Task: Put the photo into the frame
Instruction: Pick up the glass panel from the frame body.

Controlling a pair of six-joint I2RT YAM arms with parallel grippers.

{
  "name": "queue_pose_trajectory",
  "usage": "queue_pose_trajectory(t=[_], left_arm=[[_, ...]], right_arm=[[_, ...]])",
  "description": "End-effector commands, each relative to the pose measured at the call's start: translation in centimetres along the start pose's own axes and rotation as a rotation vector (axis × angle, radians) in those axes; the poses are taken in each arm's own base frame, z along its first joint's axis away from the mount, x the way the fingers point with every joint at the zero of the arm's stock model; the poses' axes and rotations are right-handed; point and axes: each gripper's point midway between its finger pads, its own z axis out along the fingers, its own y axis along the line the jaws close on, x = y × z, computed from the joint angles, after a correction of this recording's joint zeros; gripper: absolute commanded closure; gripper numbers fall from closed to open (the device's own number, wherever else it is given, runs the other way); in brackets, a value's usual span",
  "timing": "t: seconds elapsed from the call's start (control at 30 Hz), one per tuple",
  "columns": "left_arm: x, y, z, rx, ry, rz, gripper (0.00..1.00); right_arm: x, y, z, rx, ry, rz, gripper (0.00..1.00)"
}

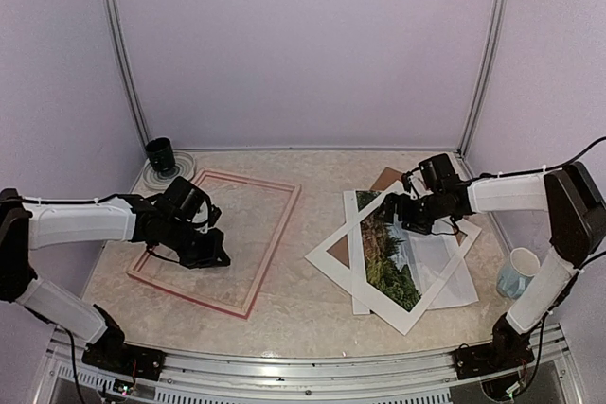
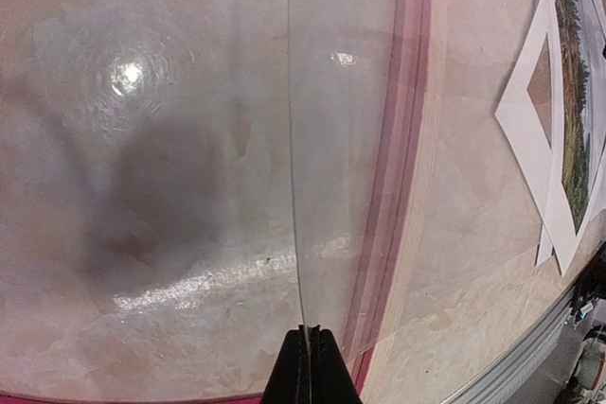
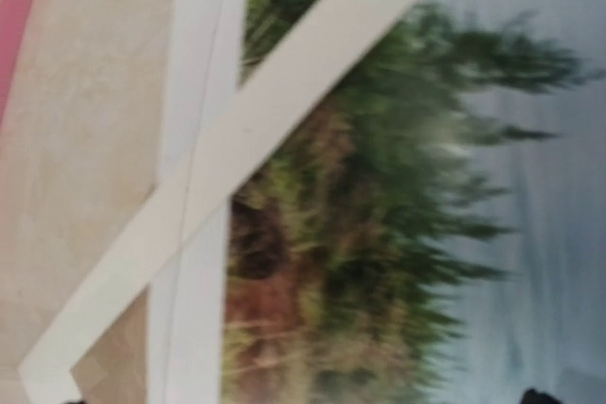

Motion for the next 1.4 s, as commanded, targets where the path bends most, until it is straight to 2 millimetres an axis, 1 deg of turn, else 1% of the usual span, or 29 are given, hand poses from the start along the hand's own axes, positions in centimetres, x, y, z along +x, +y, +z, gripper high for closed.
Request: queue_pose_trajectory(t=[0.0, 0.1, 0.4, 0.67, 0.73, 0.83, 0.93, 1.0, 1.03, 1.1, 1.17, 1.2, 1.27, 1.37], left_arm=[[0.1, 2.5, -0.6, -0.082, -0.011, 0.004, 1.00], [0.2, 3.5, -0.5, -0.121, -0.010, 0.006, 1.00], [0.0, 6.4, -0.6, -0.238, -0.015, 0.005, 0.99], [-0.3, 7.9, -1.2, -0.303, -0.033, -0.005, 0.97], [-0.4, 8.1, -1.3, -0.311, -0.035, -0.011, 0.93], [-0.8, 8.6, -1.7, -0.336, -0.055, -0.024, 0.77], [-1.4, 8.7, -2.4, -0.336, -0.085, -0.039, 0.68], [-1.9, 8.7, -3.0, -0.330, -0.105, -0.046, 0.64], [-2.2, 8.6, -3.3, -0.328, -0.119, -0.051, 0.60], [-3.1, 8.7, -4.2, -0.336, -0.158, -0.056, 0.50], [-4.2, 9.0, -5.1, -0.349, -0.207, -0.064, 0.44], [-4.9, 9.2, -5.7, -0.358, -0.233, -0.068, 0.42], [-6.3, 9.7, -6.6, -0.374, -0.283, -0.087, 0.36], [-8.0, 11.1, -7.5, -0.394, -0.341, -0.136, 0.28]], right_arm=[[-0.2, 2.1, 1.0, -0.045, 0.008, -0.021, 0.01], [0.2, 3.3, 1.8, -0.070, 0.028, -0.033, 0.01], [1.1, 7.9, 4.3, -0.162, 0.092, -0.070, 0.01], [2.2, 10.9, 5.6, -0.210, 0.131, -0.078, 0.01], [2.4, 11.3, 5.8, -0.216, 0.138, -0.084, 0.01], [2.6, 11.7, 6.0, -0.219, 0.143, -0.088, 0.01], [2.8, 11.9, 6.2, -0.221, 0.148, -0.088, 0.01], [3.0, 12.0, 6.3, -0.223, 0.154, -0.088, 0.01], [3.1, 12.0, 6.4, -0.223, 0.157, -0.087, 0.01], [3.2, 12.0, 6.5, -0.225, 0.157, -0.084, 0.01], [3.3, 12.1, 6.6, -0.231, 0.163, -0.081, 0.01], [3.3, 12.2, 6.8, -0.236, 0.165, -0.077, 0.01], [3.3, 12.4, 6.8, -0.244, 0.168, -0.072, 0.01], [3.3, 12.7, 6.9, -0.255, 0.172, -0.066, 0.01]])
